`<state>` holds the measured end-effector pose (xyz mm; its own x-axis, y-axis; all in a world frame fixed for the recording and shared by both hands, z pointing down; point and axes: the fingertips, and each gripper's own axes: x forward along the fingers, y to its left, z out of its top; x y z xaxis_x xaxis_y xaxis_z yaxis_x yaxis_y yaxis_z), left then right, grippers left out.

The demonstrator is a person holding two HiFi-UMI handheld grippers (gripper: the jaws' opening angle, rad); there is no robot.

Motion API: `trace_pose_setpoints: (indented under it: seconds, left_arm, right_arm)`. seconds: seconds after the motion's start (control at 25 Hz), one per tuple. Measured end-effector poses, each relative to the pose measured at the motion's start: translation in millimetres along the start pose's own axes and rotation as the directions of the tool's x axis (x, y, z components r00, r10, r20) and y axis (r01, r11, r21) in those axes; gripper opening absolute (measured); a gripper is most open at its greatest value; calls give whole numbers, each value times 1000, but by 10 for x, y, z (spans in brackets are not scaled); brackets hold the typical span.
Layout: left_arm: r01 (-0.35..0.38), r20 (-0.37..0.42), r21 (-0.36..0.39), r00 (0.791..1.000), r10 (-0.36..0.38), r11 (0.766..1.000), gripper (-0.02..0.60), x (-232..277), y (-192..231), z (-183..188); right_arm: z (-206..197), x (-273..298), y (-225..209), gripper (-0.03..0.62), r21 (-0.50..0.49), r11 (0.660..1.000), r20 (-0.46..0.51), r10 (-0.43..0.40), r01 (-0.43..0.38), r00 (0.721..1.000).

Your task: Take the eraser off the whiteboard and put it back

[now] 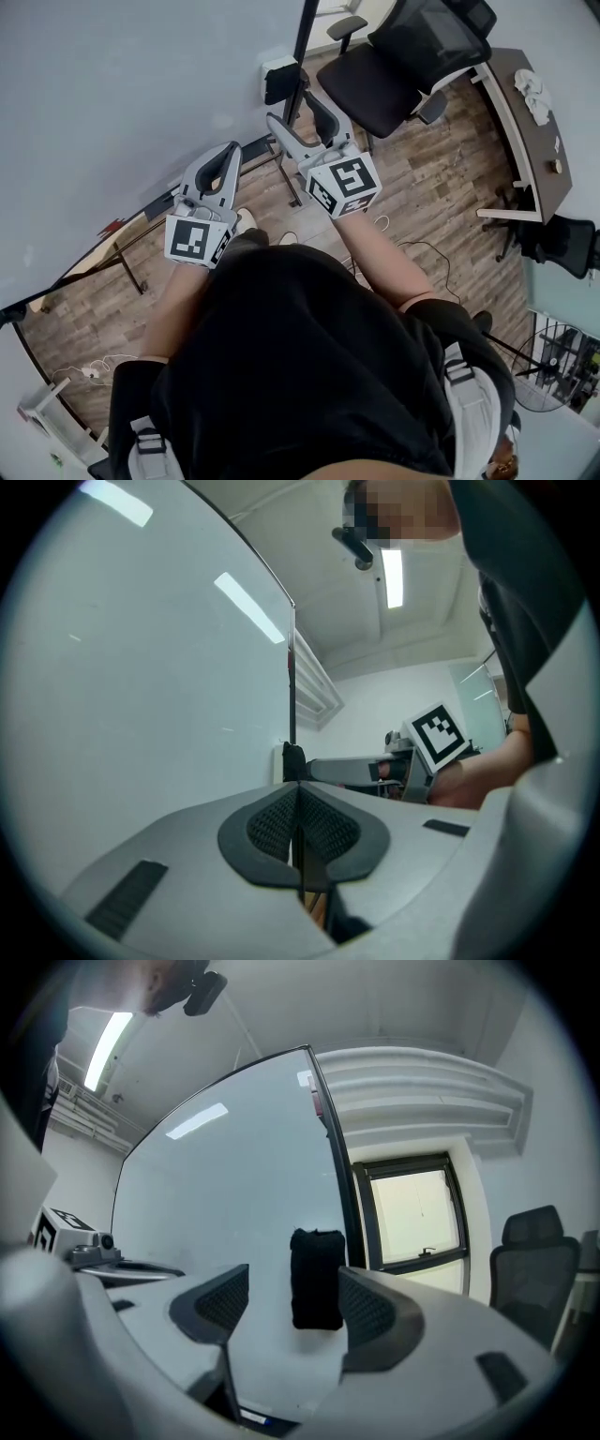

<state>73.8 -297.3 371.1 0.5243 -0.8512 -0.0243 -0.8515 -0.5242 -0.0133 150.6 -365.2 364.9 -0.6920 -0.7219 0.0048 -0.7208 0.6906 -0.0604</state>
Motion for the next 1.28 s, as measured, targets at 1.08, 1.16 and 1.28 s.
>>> trace_pose_setpoints:
  seconds: [1.08,1.16,1.28]
  left_arm:
    - [-134,-34,34,990,135,990,-5,-1029,-288,55]
    - [-119,-25,32,992,120,992,-5,-1106,-275,70]
    - [-95,-19,21,995,95,995,-5,-1216,-254,82]
  right_arm:
    - [-157,-584,1213,173,-28,936,-3,351,-351,936]
    - [-143,-600,1345,113,-44,930,-8,365,-364,931]
    - [-119,-637,1517,13,-62,930,-7,362,-362,932]
